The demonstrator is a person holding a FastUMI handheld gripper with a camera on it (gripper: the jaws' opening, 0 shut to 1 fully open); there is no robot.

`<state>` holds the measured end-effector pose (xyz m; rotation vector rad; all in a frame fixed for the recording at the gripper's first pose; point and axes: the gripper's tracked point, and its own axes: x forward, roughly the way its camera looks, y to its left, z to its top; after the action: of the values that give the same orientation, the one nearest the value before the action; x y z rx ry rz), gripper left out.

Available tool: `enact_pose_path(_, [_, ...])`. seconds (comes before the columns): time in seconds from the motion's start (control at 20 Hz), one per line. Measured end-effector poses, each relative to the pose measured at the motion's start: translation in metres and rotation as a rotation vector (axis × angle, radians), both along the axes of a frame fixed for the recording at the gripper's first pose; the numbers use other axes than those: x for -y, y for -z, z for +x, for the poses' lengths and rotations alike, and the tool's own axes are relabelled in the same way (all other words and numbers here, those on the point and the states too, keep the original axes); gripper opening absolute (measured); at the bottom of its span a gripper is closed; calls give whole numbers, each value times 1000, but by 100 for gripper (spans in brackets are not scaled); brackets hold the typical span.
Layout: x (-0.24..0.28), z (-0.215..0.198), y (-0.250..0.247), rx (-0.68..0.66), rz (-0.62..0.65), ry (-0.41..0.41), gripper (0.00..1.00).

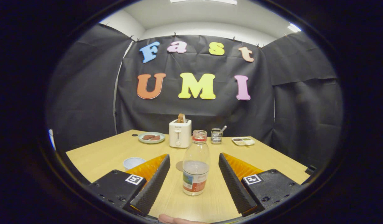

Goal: Take the bottle from table, then pour the juice into the cup, finally place the bottle on the coaster

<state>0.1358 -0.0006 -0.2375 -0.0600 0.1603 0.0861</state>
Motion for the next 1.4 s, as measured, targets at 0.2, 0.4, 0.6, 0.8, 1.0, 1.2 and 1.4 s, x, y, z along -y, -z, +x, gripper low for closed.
enact_pose_path(0.2, [2,18,14,9,26,2,100])
enact_pose_path(0.4, [0,29,22,45,26,-6,100])
enact_pose_path(0.6, [-4,39,32,64,-35,10,100])
enact_pose_path(0.8, [-4,50,38,70,-53,25,100])
enact_pose_path(1.0, [3,62,52,17,-40,45,100])
enact_pose_path(1.2, [7,71,64,-31,18,60,100])
enact_pose_path(1.4, [6,77,62,-29,47,67,94])
